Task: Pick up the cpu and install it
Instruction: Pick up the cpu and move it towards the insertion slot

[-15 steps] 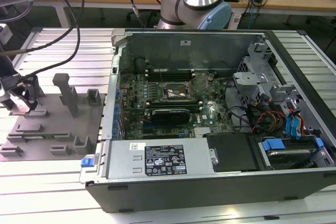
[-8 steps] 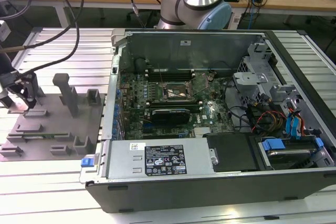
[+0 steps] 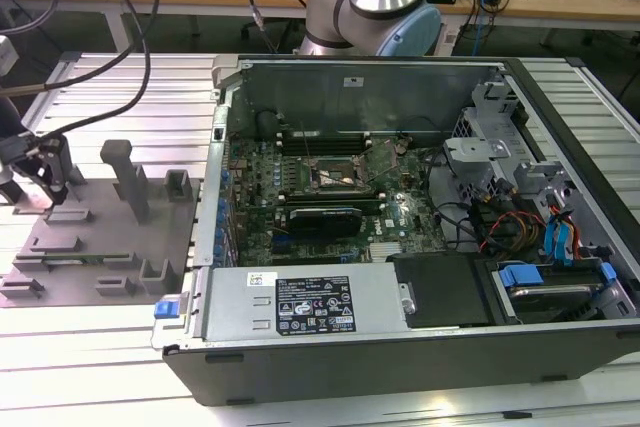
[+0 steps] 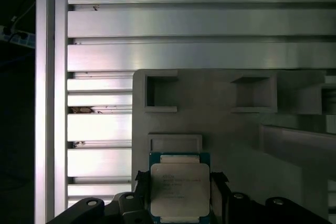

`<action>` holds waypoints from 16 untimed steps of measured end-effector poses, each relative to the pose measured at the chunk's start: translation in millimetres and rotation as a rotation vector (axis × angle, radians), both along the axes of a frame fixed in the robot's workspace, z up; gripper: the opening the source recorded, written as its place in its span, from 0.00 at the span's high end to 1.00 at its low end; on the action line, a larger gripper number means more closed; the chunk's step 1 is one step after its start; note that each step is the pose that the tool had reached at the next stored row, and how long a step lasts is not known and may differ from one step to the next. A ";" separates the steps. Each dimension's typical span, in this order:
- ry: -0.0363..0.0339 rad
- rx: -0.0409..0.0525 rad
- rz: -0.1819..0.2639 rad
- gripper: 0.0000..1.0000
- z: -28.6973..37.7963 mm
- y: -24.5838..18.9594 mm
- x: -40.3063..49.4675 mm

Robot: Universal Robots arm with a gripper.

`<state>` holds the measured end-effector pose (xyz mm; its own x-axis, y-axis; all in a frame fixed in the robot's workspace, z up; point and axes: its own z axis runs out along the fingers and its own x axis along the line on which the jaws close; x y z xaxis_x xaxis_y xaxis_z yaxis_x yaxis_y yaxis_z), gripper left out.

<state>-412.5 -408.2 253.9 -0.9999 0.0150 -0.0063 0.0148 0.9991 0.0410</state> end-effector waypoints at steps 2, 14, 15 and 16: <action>0.0001 -0.0001 0.000 0.45 1.5 0.1 0.0; 0.0001 0.0000 0.000 0.45 12.1 2.6 0.0; 0.0000 0.0000 0.000 0.45 13.0 2.9 0.0; 0.0000 0.0000 0.000 0.45 13.5 3.1 0.0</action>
